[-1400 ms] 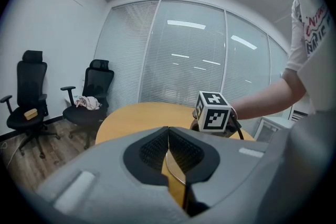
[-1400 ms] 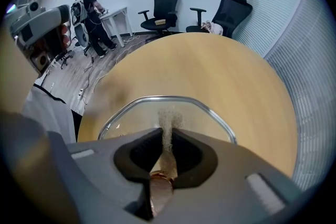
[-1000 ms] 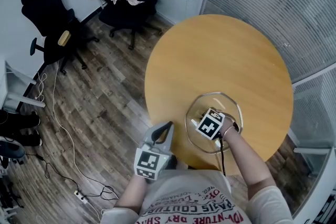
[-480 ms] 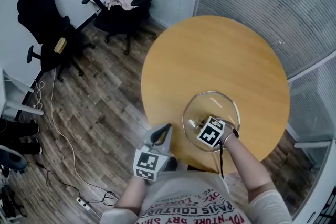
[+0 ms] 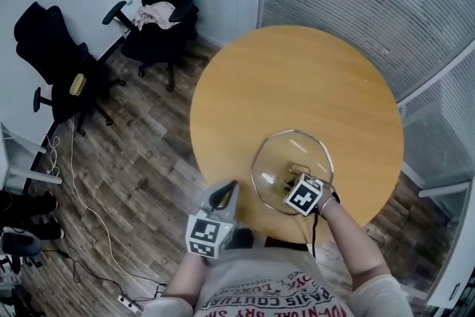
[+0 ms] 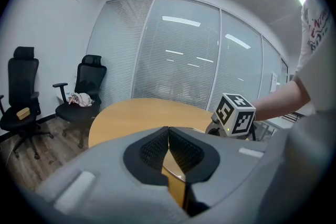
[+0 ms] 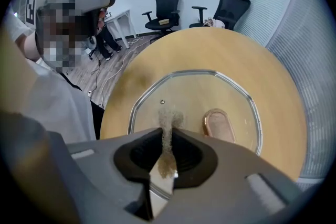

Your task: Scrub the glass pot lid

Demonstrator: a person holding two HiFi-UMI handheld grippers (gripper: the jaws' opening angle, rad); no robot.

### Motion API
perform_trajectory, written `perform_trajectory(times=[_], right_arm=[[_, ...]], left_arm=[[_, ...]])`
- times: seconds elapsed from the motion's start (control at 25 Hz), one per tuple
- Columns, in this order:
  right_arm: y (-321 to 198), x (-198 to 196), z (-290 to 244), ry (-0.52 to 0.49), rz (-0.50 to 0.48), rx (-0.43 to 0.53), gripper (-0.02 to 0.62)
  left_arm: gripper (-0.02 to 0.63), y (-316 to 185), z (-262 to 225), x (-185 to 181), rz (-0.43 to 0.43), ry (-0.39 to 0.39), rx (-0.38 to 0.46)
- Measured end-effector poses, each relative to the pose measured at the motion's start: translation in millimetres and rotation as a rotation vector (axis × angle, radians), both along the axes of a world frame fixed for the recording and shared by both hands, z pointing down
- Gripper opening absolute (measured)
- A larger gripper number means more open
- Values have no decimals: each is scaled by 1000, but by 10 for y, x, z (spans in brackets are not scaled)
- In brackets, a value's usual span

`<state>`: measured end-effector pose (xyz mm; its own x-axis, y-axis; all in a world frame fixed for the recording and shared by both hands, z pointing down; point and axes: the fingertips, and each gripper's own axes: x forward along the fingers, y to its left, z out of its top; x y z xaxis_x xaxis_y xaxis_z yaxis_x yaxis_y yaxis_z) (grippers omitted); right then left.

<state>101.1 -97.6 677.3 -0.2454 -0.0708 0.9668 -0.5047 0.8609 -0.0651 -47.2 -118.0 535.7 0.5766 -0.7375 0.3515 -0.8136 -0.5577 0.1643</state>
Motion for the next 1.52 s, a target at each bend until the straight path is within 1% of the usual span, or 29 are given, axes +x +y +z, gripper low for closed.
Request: perform_trajectory(times=[0.2,0.36,0.44,0.56,0.64,0.72,0.8,1.0,1.16,1.24,1.36,1.52], right_arm=[[59,76,-81,-40,49,1,54],[-31,113,-293,-117,104,37,54],[-141,120,-436,-145,134,69,54],[-409,165,-676,-173,178,146,54],[-627,281,-749,-167,216,198,54],[-823,455,-738,-135,253,227,54],[-961,615,-662,-105,295,224,54],[-1205,972,-311,-52,402,171,54],[-1358,1146,-68,-24,461,132,54],[-1439,1232,6,4,481,138,54],[-1559,1279,97,13,496,158,54],[-1518,1171,225,4,514,98,54]], left_arm=[[9,-31,-50,126,38,0,7],[8,-97,-128,225,44,5,30],[8,-137,-156,240,43,9,33],[8,-179,-203,268,38,16,33],[9,-205,-207,296,33,14,32],[9,-237,-191,322,26,13,32],[8,-271,-179,340,17,14,32],[9,-380,-142,368,-5,10,23],[8,-516,-142,402,-12,9,25],[9,-563,-133,422,-8,1,20],[9,-611,-60,461,7,-14,7],[9,-662,31,474,19,-23,-10]])
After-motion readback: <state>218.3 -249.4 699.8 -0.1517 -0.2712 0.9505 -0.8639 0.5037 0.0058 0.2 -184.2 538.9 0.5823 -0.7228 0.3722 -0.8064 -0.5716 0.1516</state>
